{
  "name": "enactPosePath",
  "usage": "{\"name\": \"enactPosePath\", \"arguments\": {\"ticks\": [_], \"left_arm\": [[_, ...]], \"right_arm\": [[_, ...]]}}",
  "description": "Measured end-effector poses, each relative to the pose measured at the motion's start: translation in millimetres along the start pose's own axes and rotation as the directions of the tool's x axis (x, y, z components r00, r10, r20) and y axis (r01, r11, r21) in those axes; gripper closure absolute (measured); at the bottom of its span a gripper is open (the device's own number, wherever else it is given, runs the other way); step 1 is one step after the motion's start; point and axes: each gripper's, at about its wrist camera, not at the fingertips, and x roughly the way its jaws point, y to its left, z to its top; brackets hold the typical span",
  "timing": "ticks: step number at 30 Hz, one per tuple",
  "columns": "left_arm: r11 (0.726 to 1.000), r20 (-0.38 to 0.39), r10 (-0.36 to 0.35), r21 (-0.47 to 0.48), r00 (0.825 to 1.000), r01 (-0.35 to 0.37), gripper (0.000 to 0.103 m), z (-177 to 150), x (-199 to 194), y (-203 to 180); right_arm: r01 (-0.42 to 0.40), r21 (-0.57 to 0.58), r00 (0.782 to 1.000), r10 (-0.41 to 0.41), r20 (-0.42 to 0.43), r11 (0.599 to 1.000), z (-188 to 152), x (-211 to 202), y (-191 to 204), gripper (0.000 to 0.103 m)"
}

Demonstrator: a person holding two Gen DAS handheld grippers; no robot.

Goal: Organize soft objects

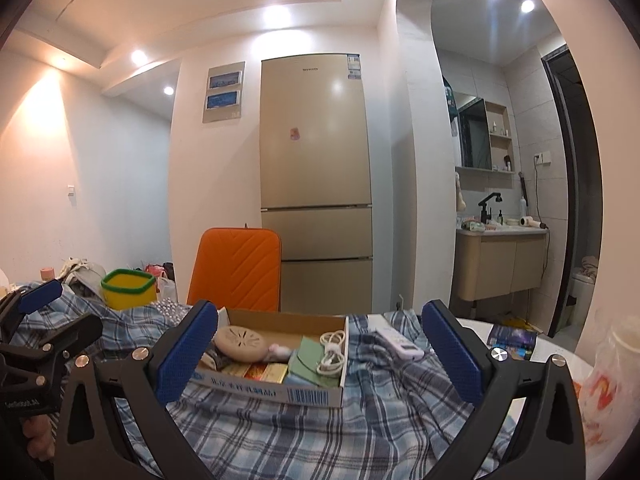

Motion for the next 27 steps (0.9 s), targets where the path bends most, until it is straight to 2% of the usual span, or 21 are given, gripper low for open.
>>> {"name": "enactPosePath", "arguments": {"ticks": [11,27], "left_arm": [[0.999,0.003,0.01,-0.036,1.0,-0.01,0.0,0.5,-1.3,8.5],[0.999,0.034,0.025,-0.029,0.999,-0.024,0.0,0.8,-7.5,7.2]], "right_arm": [[0.008,0.009,1.0,-0.008,-0.013,1.0,-7.6,3.6,-2.0,0.0],[0.0,0.006,1.0,0.001,-0.02,1.0,-6.4,3.9,-1.6,0.0]]}}
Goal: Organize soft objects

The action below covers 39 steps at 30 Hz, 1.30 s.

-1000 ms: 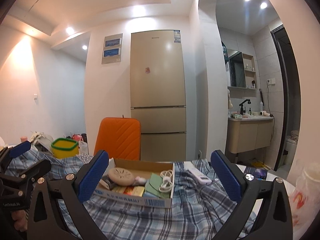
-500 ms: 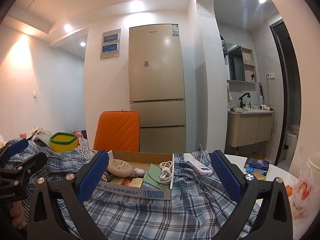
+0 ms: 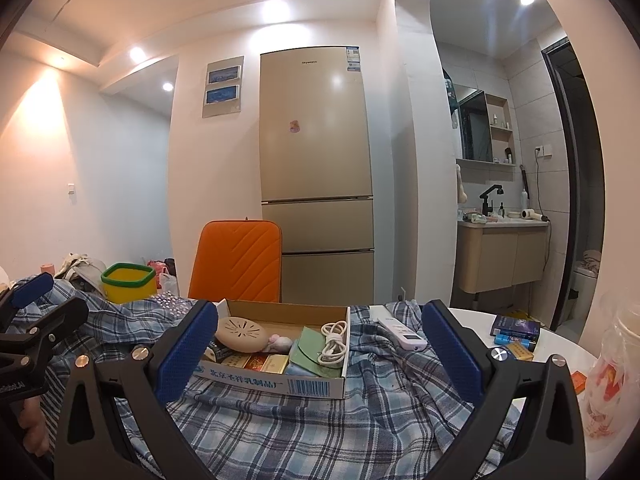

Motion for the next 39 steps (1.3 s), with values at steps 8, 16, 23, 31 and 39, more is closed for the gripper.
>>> {"name": "enactPosePath", "arguments": {"ticks": [8,16,23,31,39], "left_arm": [[1.0,0.0,0.007,-0.006,1.0,-0.007,0.0,0.0,0.2,2.4],[1.0,-0.018,0.016,-0.002,1.0,-0.016,0.0,-0.3,4.2,2.6],[1.0,-0.023,0.021,0.0,1.0,-0.021,0.0,-0.2,5.1,3.3],[1.0,-0.026,0.023,0.0,0.999,-0.023,0.0,0.2,7.3,5.8],[1.0,-0.028,0.024,0.002,0.999,-0.024,0.0,-0.9,7.9,4.8]], "right_arm": [[-0.001,-0.01,1.0,0.001,0.005,1.0,0.0,0.0,2.1,0.0],[-0.002,-0.015,1.0,0.002,0.007,1.0,-0.9,-1.0,4.9,0.0],[-0.002,-0.013,1.0,0.002,0.007,1.0,-0.7,-0.9,4.4,0.0],[-0.003,-0.015,1.0,0.003,0.007,1.0,-1.2,-1.6,4.9,0.0],[-0.003,-0.012,1.0,0.003,0.006,1.0,-1.0,-1.2,4.6,0.0]]}}
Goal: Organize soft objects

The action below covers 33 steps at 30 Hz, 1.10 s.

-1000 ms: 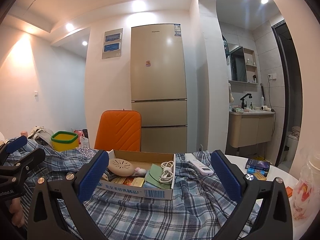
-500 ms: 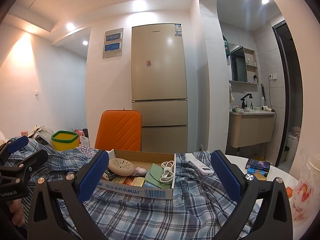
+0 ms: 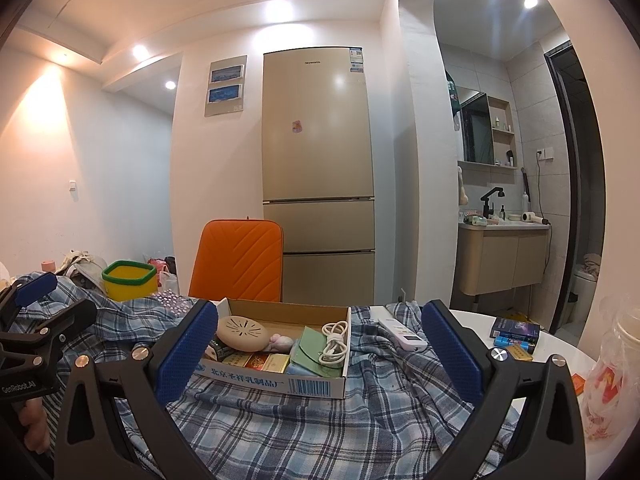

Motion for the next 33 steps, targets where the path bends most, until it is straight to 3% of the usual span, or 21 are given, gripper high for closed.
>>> {"name": "enactPosePath", "arguments": {"ticks": [33], "left_arm": [[1.0,0.006,0.007,0.014,1.0,-0.007,0.0,-6.1,1.0,-3.3]], "right_arm": [[0.001,-0.002,1.0,-0.001,-0.001,1.0,-0.4,0.2,-0.5,0.0]]}}
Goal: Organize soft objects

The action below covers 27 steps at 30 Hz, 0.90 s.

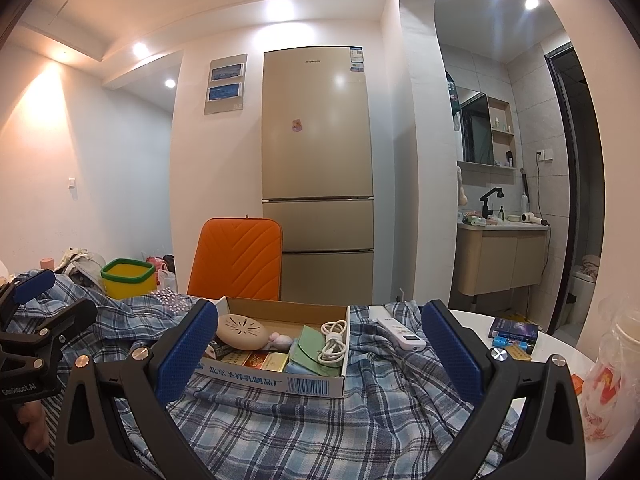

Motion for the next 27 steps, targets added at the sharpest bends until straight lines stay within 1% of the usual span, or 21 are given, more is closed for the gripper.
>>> {"name": "enactPosePath", "arguments": {"ticks": [27], "left_arm": [[1.0,-0.008,0.009,0.006,1.0,-0.009,0.0,-0.1,2.5,-0.6]], "right_arm": [[-0.001,-0.002,1.0,0.001,-0.001,1.0,0.2,-0.2,-0.2,0.0]]}}
